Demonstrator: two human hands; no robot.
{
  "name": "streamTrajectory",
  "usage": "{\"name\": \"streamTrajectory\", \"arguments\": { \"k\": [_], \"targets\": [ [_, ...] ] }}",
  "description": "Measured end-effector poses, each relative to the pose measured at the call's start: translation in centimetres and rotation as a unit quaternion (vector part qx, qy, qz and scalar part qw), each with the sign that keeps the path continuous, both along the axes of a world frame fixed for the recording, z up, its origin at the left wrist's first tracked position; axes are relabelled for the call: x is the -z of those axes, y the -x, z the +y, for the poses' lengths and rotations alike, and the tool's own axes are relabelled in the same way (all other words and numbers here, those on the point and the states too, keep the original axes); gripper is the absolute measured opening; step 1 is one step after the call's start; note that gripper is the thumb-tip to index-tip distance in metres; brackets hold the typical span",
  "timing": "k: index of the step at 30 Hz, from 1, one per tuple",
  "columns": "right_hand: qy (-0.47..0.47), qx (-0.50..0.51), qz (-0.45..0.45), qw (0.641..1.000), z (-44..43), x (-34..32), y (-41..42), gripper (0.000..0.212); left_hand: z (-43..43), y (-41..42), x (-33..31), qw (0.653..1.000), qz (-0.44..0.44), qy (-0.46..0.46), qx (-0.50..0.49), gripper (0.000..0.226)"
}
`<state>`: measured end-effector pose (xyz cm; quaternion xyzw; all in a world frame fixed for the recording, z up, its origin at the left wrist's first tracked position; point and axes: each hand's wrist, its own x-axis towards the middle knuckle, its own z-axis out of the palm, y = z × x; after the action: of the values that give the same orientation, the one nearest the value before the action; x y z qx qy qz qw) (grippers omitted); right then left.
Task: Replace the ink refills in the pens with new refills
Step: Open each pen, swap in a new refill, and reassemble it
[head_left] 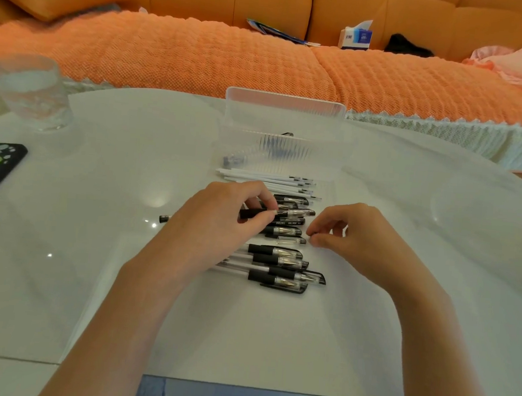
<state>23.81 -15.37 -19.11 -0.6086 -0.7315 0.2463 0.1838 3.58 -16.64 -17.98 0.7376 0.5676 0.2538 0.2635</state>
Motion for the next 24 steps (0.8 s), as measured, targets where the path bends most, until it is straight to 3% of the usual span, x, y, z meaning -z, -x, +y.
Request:
{"name": "streamTrajectory", "arguments": {
  "k": [7,13,24],
  "targets": [
    [-0.017,0.011,0.245,0.969,-0.5,-1.2,0.6,0.008,0.2,0.1,0.1,1.0,-0.028,0.006,0.003,0.006],
    [-0.01,0.001,0.297,0.955,-0.4,-1.4,1.4,0.011,0.3,0.2,0.1,0.999,-0.043,0.003,0.009,0.006],
    [0.005,-0.031,0.285,0.958,-0.3,-1.1,2.0,0.01,0.1,-0.2,0.1,0.997,-0.068,-0.011,0.023,0.008]
  ]
}}
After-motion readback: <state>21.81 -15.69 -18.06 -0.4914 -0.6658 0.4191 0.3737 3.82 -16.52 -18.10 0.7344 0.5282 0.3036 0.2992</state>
